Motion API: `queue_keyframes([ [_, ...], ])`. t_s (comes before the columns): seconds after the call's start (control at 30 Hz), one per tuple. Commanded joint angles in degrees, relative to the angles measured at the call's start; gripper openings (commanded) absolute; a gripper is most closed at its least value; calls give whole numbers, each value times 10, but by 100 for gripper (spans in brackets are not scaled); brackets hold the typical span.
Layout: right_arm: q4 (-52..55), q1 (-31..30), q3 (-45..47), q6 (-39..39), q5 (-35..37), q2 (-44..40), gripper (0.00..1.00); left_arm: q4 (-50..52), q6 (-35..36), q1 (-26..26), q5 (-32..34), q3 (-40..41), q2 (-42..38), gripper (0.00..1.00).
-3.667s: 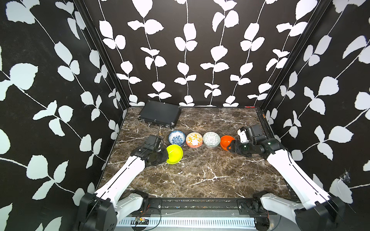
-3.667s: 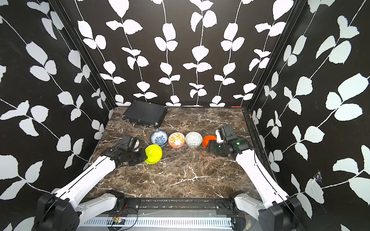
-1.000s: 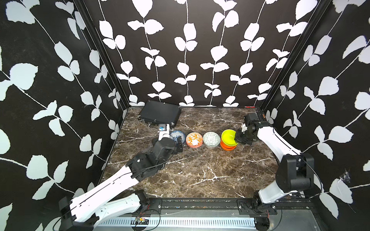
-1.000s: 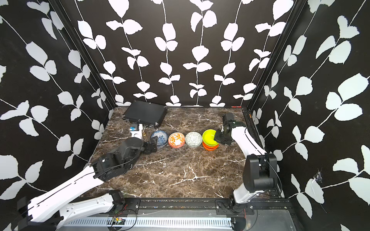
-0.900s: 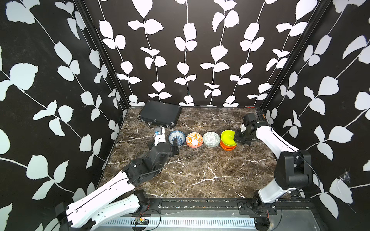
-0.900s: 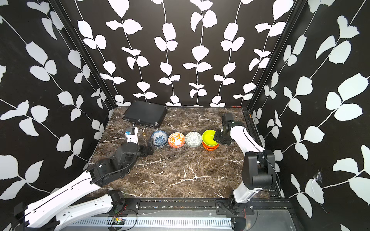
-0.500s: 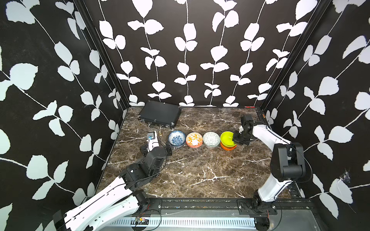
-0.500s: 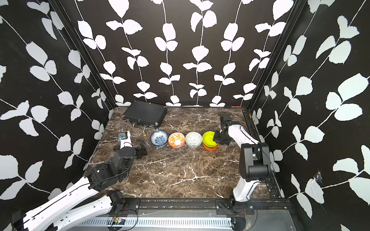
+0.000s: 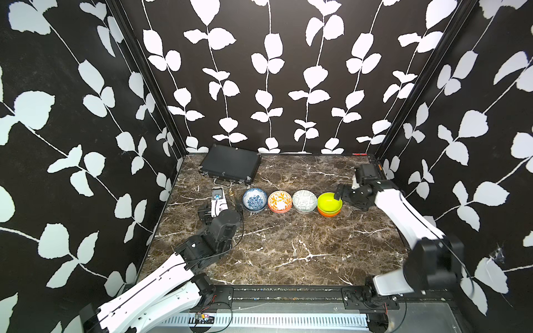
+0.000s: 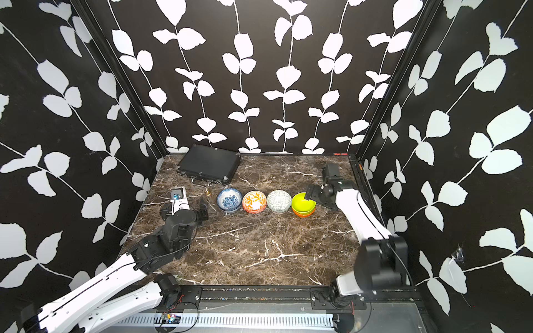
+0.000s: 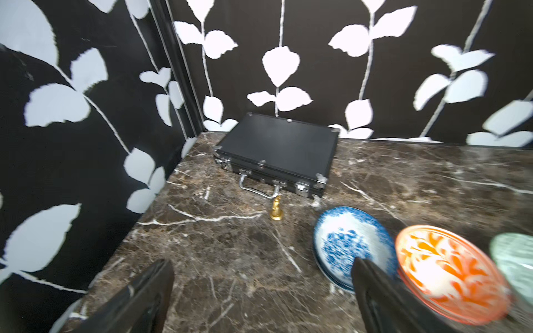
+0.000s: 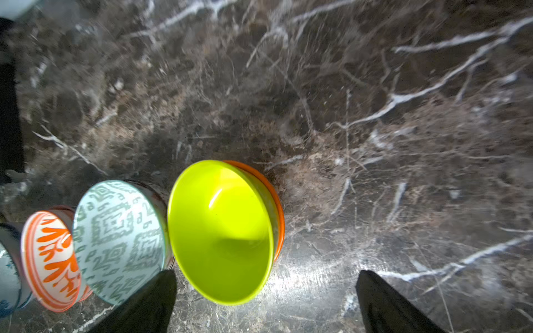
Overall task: Stack the bowls
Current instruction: Place the bowl on the bowl, then reset both arms
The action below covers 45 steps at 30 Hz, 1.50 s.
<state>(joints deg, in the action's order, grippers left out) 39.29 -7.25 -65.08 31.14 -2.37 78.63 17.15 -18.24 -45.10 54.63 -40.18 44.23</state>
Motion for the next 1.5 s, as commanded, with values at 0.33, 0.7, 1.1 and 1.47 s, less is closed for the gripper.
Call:
queue_keyframes([
  [0.33, -483, -34, 415, -192, 250, -278, 99, -335, 186, 249, -171, 120, 175, 99],
  [0.7, -868, -40, 504, -313, 309, -68, 99, -610, 294, 305, -260, 197, 332, 99],
  [1.1, -1122, -33, 514, -365, 272, 124, 99, -722, 259, 382, -406, 197, 439, 99],
  [1.47, -1068, -32, 501, -350, 292, 109, 99, -731, 258, 385, -405, 189, 453, 99],
])
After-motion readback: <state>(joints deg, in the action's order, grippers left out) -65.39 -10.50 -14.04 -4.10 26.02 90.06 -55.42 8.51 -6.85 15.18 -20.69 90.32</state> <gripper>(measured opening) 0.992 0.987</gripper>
